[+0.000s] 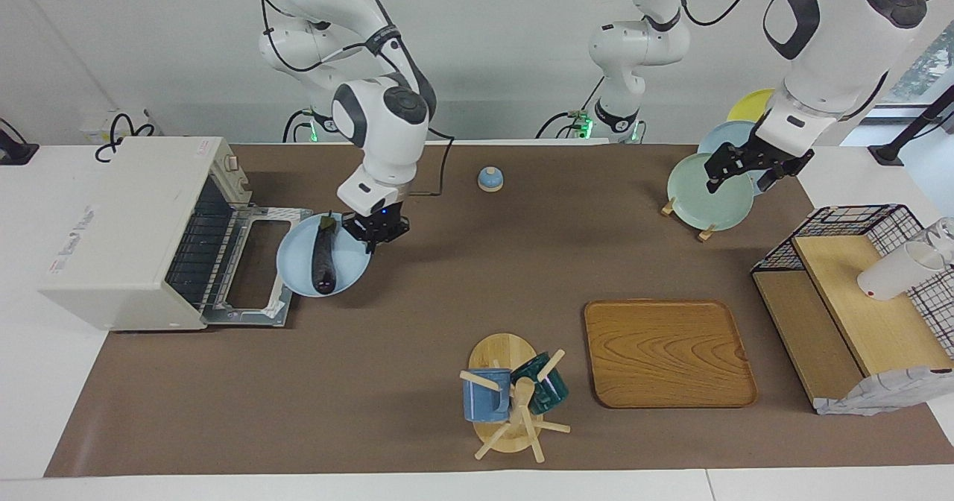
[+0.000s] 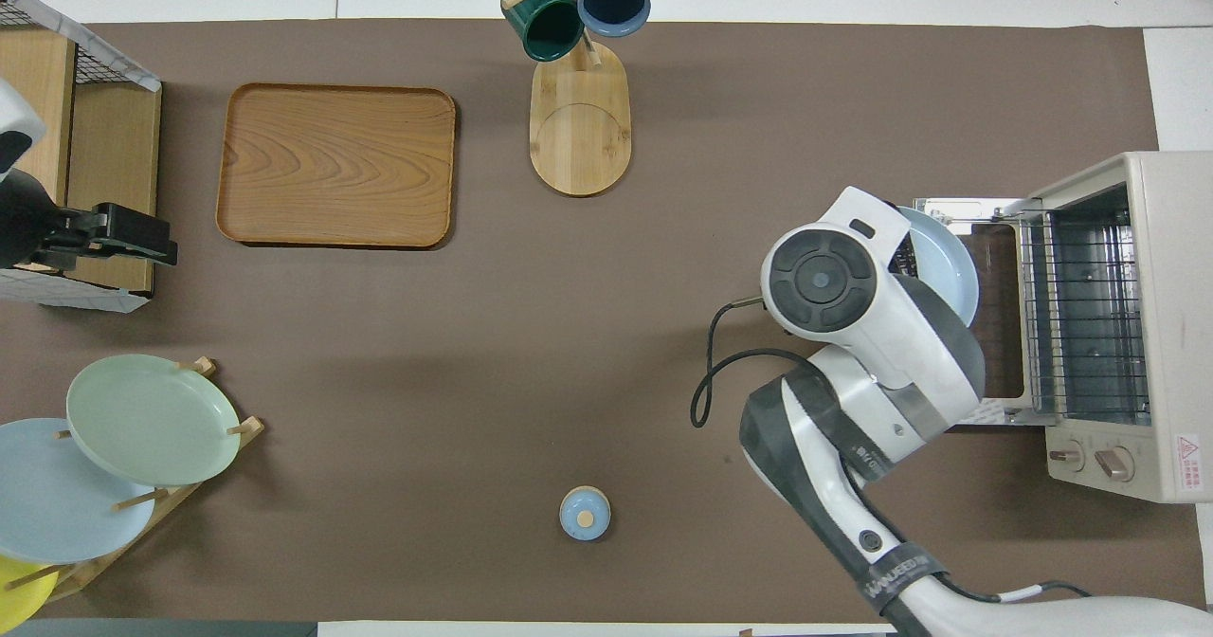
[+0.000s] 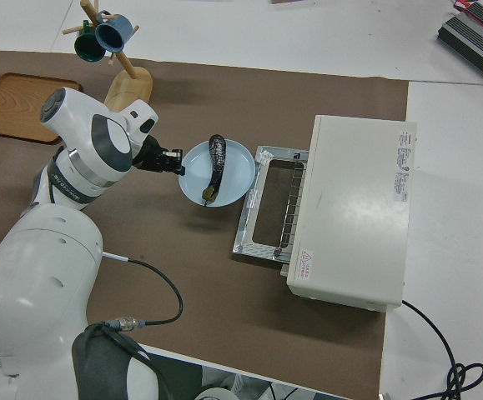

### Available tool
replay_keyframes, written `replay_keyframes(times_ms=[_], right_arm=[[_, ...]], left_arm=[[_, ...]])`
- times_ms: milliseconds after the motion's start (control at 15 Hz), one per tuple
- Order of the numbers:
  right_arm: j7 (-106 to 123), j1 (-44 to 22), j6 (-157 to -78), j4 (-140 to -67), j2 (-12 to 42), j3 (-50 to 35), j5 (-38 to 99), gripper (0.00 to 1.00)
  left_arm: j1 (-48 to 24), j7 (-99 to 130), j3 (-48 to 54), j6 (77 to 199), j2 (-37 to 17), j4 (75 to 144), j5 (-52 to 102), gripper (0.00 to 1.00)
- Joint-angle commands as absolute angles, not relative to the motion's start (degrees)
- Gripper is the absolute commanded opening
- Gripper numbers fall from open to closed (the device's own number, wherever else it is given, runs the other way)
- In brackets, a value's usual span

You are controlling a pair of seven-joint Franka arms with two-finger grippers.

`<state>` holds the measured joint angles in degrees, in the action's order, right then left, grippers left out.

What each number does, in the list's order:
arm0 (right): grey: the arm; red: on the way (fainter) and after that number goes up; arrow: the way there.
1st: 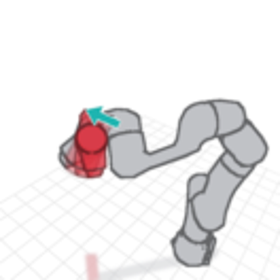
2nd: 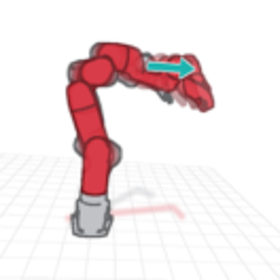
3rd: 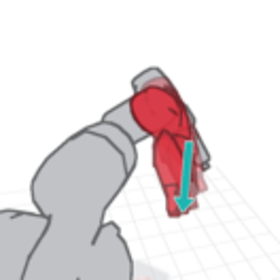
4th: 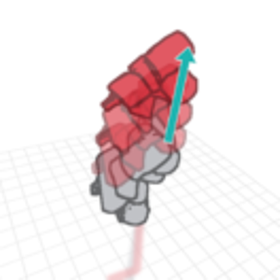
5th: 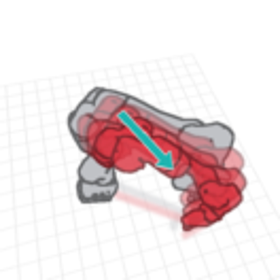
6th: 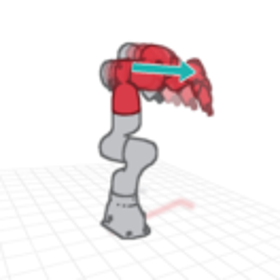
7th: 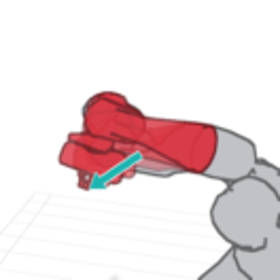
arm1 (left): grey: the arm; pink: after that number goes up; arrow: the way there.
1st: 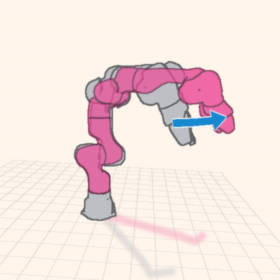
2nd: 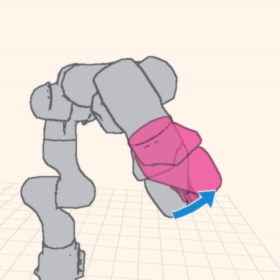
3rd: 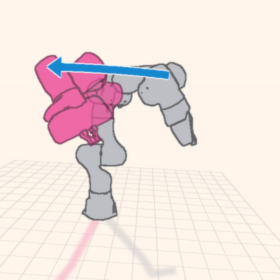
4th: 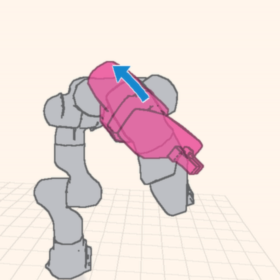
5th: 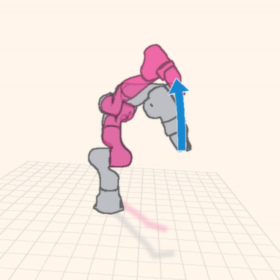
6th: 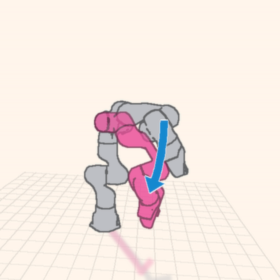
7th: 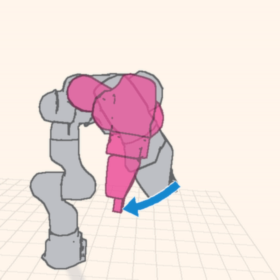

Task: Put eggplant into oven
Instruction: 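Carry the eggplant with the right gripper to the open oven, then insert the eggplant into the oven and open the right gripper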

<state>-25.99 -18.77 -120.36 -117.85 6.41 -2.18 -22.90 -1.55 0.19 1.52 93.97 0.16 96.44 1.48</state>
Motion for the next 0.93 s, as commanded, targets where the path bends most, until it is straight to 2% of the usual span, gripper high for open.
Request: replay_keyframes(times_ms=[0, 133, 400, 867], right_arm=[[-23.0, -15.6, -117.6, -119.6, 4.5, -2.8, -24.7, 0.0], [-20.8, -13.0, -114.7, -119.7, 3.4, -2.8, -27.1, 0.0], [-8.9, -5.1, -114.7, -120.2, 0.3, -2.9, -27.1, 0.0], [-1.7, 2.2, -122.0, -125.9, -1.2, -3.0, -26.5, 0.0]], left_arm=[[-1.3, -1.1, 1.9, 94.3, 0.6, 97.1, 0.5, 1.0], [-1.3, -1.1, 1.9, 94.3, 0.6, 97.2, 0.5, 1.0], [-1.3, -1.1, 1.9, 94.7, 0.8, 97.2, 0.5, 1.0], [-0.9, -0.8, 1.6, 95.1, 1.2, 96.9, 0.5, 1.0]])
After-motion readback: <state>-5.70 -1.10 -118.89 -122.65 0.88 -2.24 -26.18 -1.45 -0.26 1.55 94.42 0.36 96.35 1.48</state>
